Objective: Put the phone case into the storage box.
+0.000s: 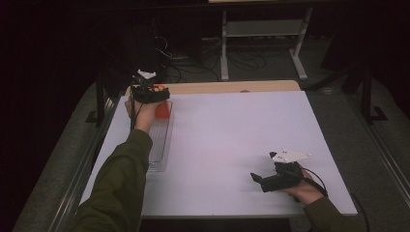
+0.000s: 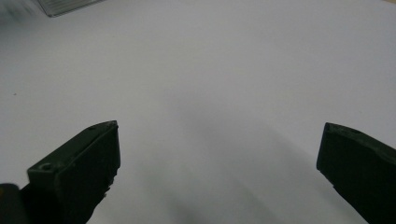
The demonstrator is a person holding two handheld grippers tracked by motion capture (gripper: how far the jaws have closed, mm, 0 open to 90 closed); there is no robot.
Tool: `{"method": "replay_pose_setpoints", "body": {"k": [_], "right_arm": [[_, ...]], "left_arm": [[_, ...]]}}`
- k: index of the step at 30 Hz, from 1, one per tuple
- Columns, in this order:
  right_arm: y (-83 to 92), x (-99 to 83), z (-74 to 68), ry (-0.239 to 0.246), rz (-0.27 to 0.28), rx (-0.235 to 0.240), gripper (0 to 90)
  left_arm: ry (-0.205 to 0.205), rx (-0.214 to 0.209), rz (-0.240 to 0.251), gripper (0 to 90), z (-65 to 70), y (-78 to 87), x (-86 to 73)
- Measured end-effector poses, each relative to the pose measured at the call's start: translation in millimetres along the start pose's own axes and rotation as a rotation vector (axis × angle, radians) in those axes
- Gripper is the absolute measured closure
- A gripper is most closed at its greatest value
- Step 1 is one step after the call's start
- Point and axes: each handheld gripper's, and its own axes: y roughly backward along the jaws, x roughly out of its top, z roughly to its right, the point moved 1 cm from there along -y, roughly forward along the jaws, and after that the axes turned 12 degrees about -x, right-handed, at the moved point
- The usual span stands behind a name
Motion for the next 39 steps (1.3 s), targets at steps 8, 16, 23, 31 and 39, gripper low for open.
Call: {"method": "replay_pose_setpoints", "body": {"k": [8,16,23,31,39], "right_arm": [[-0.4,-0.3,1.1,0.005,0.002,0.001,0.0],[-0.5,-0.5,0.4,-0.002,-0.006,0.002,0.0],[-0.5,-0.5,0.5,-0.002,-0.006,0.003,0.0],[-0.3,-0.6,0.8,0.000,-0.002,0.004,0.0],[-0.5,-0.7,1.0,0.002,0.001,0.006,0.0]], "left_arm": [[0.007,0.009,0.003,14.0,-1.0,-5.3,-1.6],[0.013,0.011,0.024,13.6,-4.1,-9.9,-2.0],[0.007,0.004,0.014,13.4,-5.6,-14.0,0.0],[-0.001,0.010,-0.005,12.9,-5.5,-18.9,2.8],[0.005,0.004,-0.013,10.1,-8.3,-21.4,1.6]]}}
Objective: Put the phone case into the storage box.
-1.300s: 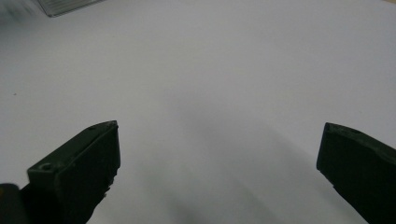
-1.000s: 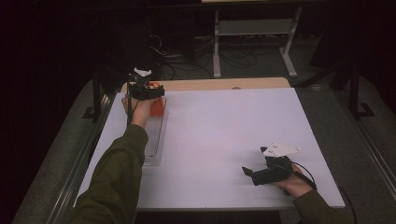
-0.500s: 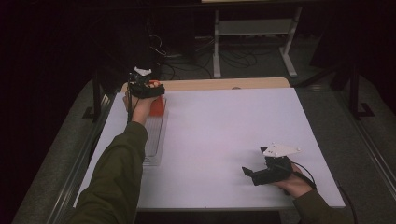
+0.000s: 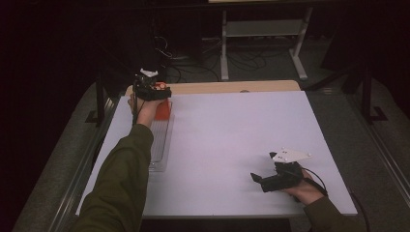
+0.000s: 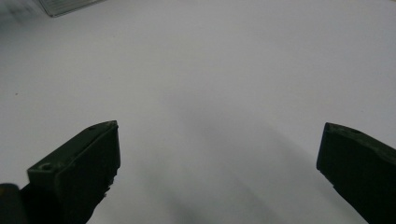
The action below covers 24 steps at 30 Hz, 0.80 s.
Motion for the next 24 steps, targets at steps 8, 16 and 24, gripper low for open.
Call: {"method": "replay_pose_setpoints", "body": {"k": [8,16,24], "right_arm": [[-0.3,0.1,-0.7,-0.004,-0.005,0.003,0.0],[0.4,0.4,0.3,0.005,0.005,0.002,0.0],[0.6,0.3,-0.4,0.000,0.003,0.000,0.0]], "left_arm": [[0.002,-0.023,-0.007,1.9,-2.0,-1.4,-1.3],[-0.002,-0.027,0.024,0.0,-2.8,4.1,2.5],[-0.001,-0.055,0.041,0.0,-6.5,13.6,5.7]]}}
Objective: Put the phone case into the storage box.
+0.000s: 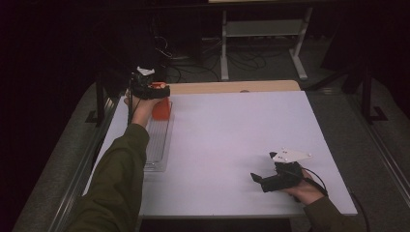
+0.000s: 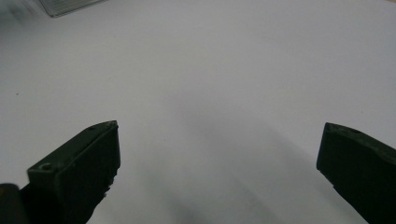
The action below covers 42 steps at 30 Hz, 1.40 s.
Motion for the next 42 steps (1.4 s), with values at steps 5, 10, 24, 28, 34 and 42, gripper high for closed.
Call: {"method": "replay_pose_setpoints", "body": {"k": [5,10,24,28,34,42], "right_arm": [[0.3,0.0,-0.1,0.001,0.001,-0.004,0.0],[0.3,1.4,0.8,0.003,0.009,-0.005,0.0],[2.2,1.7,1.9,-0.012,0.010,-0.012,0.0],[3.4,1.7,2.5,-0.017,0.004,-0.013,0.0],[4.6,2.6,4.2,-0.017,0.010,-0.016,0.0],[5.5,6.3,6.1,-0.012,0.017,-0.006,0.0]], "left_arm": [[0.007,-0.026,0.012,0.0,-2.6,8.7,4.2],[-0.015,-0.076,0.014,0.0,-0.3,16.7,9.9],[-0.066,-0.247,0.012,0.0,17.7,40.5,14.7],[-0.067,-0.299,0.025,0.0,24.1,49.0,13.9],[-0.097,-0.369,0.036,0.0,34.8,64.3,9.9],[-0.125,-0.433,0.034,0.0,45.9,76.6,-5.9]]}}
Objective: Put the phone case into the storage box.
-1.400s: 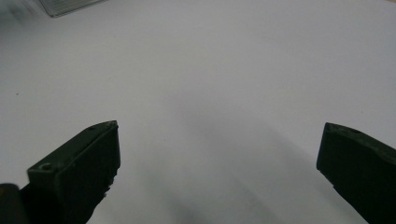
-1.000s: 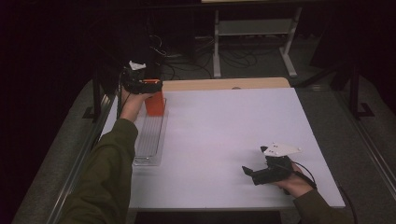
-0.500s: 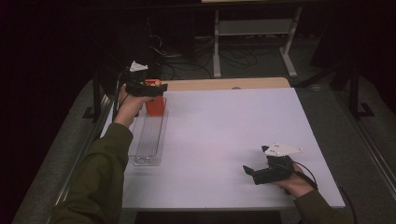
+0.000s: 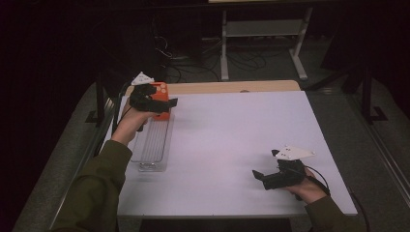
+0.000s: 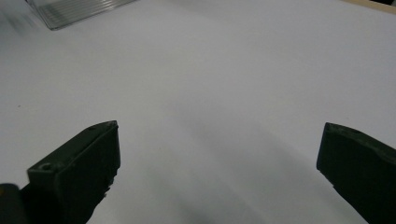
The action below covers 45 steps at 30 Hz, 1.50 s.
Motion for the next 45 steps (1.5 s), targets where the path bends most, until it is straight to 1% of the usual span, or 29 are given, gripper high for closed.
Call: {"method": "replay_pose_setpoints", "body": {"k": [4,5,6,7,8,9,12,14,15,19,20,22,23,24,26,27,29,31,37,38,39,41,42,43,45], "right_arm": [[2.1,4.1,1.8,0.001,0.012,0.004,0.0],[3.0,5.5,1.6,-0.008,0.012,0.005,0.0],[3.3,6.6,2.6,-0.002,0.019,0.006,0.0],[4.1,7.7,3.5,-0.002,0.022,0.007,0.0],[4.6,8.6,3.5,-0.011,0.023,0.010,0.0],[4.9,9.6,4.1,-0.010,0.027,0.010,0.0],[5.4,12.0,5.2,-0.008,0.035,0.010,0.0],[6.1,13.6,4.7,-0.013,0.030,0.012,0.0],[5.7,14.4,5.5,-0.003,0.041,0.012,0.0],[5.5,16.1,5.1,-0.009,0.033,0.018,0.0],[5.0,16.6,5.5,-0.004,0.040,0.018,0.0],[4.8,17.4,5.4,-0.001,0.041,0.022,0.0],[5.2,17.7,4.8,-0.009,0.032,0.027,0.0],[5.1,18.2,5.4,-0.004,0.036,0.027,0.0],[5.1,19.2,6.7,-0.003,0.044,0.026,0.0],[5.3,19.6,6.9,-0.008,0.042,0.029,0.0],[5.7,20.3,7.7,-0.016,0.038,0.030,0.0],[5.6,21.3,8.7,-0.011,0.048,0.029,0.0],[5.9,23.2,8.9,-0.007,0.050,0.034,0.0],[5.9,23.5,9.0,-0.006,0.053,0.034,0.0],[6.4,23.9,8.2,-0.017,0.044,0.039,0.0],[6.2,24.7,9.0,-0.007,0.057,0.037,0.0],[6.5,25.1,9.2,-0.005,0.057,0.037,0.0],[7.0,25.3,8.7,-0.014,0.050,0.040,0.0],[7.0,25.9,9.3,-0.007,0.060,0.039,0.0]], "left_arm": [[0.010,-0.033,0.012,0.0,4.7,5.7,-8.1],[0.014,-0.039,0.017,0.0,6.6,6.8,-9.9],[0.020,-0.047,0.022,0.0,8.7,7.8,-11.8],[0.016,-0.053,0.023,0.0,10.6,9.2,-13.5],[0.019,-0.058,0.022,0.0,13.0,10.4,-15.2],[0.013,-0.062,0.020,0.0,15.0,11.5,-17.1],[0.013,-0.076,0.025,0.0,21.4,13.6,-22.3],[0.009,-0.087,0.027,0.0,26.1,15.0,-25.2],[0.004,-0.093,0.022,0.0,28.3,16.0,-26.6],[0.001,-0.110,0.022,0.0,36.4,19.7,-32.2],[-0.005,-0.114,0.012,0.0,37.6,20.8,-33.7],[-0.018,-0.120,0.007,0.0,40.4,22.6,-36.9],[-0.019,-0.122,0.002,0.0,42.2,24.0,-38.5],[-0.023,-0.125,0.004,0.0,44.1,25.1,-40.1],[-0.044,-0.130,-0.008,0.0,46.8,27.5,-43.2],[-0.037,-0.135,-0.005,0.0,48.6,28.3,-44.7],[-0.042,-0.150,-0.010,0.0,52.2,30.5,-49.2],[-0.050,-0.164,-0.014,0.0,55.6,31.3,-54.2],[-0.062,-0.195,-0.027,0.0,66.3,32.2,-69.4],[-0.061,-0.199,-0.030,0.0,68.5,32.3,-71.7],[-0.061,-0.203,-0.033,0.0,70.2,32.5,-74.0],[-0.064,-0.211,-0.034,0.0,72.6,32.8,-78.1],[-0.061,-0.213,-0.027,0.0,73.9,32.6,-80.4],[-0.063,-0.216,-0.029,0.0,74.7,33.2,-82.4],[-0.065,-0.220,-0.029,0.0,76.5,33.3,-86.6]]}}
